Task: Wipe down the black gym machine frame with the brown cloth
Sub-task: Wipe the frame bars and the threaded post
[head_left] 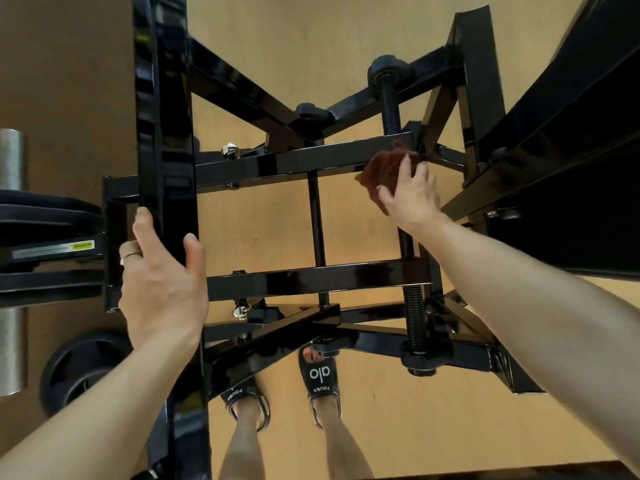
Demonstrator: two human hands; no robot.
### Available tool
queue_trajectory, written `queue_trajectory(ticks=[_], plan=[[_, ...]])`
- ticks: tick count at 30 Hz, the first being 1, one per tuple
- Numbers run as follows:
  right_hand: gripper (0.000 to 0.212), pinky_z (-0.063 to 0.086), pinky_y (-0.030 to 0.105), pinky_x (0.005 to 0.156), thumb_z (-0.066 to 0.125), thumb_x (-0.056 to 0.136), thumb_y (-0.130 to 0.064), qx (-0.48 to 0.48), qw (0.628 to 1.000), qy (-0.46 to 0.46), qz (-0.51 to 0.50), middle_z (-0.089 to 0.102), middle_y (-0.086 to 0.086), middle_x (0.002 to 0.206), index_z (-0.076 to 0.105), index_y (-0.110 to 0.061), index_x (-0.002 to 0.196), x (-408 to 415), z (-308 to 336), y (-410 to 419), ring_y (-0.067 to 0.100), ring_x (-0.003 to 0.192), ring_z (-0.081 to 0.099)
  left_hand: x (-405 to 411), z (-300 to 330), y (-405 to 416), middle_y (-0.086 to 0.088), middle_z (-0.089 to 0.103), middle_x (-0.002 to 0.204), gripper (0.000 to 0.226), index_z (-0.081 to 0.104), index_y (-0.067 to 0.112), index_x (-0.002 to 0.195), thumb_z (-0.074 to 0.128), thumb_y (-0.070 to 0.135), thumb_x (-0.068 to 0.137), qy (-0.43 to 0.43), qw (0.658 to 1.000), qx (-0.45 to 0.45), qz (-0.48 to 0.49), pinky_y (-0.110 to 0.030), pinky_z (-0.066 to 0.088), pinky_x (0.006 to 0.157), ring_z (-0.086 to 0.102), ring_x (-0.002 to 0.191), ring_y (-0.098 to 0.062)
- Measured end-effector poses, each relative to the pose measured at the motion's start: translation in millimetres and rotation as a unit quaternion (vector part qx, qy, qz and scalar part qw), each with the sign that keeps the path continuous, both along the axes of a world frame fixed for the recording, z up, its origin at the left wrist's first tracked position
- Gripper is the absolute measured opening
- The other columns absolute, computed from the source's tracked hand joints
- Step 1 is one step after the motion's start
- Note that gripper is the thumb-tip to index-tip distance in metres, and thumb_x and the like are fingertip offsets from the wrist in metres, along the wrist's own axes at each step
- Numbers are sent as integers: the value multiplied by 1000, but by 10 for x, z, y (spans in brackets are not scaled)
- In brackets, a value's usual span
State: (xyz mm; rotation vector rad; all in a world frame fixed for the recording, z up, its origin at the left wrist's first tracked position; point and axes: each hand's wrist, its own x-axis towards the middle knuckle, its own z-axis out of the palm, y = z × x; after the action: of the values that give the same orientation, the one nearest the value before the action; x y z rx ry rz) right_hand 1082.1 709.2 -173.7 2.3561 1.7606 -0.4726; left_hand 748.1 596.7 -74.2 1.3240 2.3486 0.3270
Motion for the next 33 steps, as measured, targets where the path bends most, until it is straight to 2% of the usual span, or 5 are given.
queue_trajectory(ticks=[5,12,16,20,33], plan=[[93,50,49,103,61,99,-47,21,999,21,-46,36,23,151,-4,-23,161,-99,-175,78,40,131,49,8,-6,25,-31,47,133,55,20,26,152,43,45,105,6,1000,-8,1,-63,52,81,56,104,-49],[104,54,50,98,67,98,-37,-24,995,-75,58,38,29,145,-17,-27,159,-48,-218,-14,42,125,54,11,-1,29,-30,49,131,56,20,28,152,43,46,105,14,1000,-9,0,-65,53,81,57,101,-49],[73,49,48,103,57,104,-28,-86,995,-9,51,26,23,148,11,-38,159,33,-105,-419,39,128,47,31,38,11,-30,47,134,55,20,28,152,43,46,105,6,1000,-7,1,-64,52,81,57,104,-49],[54,53,44,96,54,104,-30,-123,991,36,28,31,17,142,32,-38,152,103,-84,-678,37,119,53,41,61,20,-30,47,133,55,20,28,152,43,45,105,6,1000,-8,0,-63,53,80,57,104,-49],[50,50,47,102,58,104,-25,-60,996,-2,72,30,21,149,37,-26,149,9,-132,-170,40,134,43,-2,-14,10,-31,48,129,55,20,25,151,43,44,106,6,1000,-4,1,-64,54,76,58,100,-49]])
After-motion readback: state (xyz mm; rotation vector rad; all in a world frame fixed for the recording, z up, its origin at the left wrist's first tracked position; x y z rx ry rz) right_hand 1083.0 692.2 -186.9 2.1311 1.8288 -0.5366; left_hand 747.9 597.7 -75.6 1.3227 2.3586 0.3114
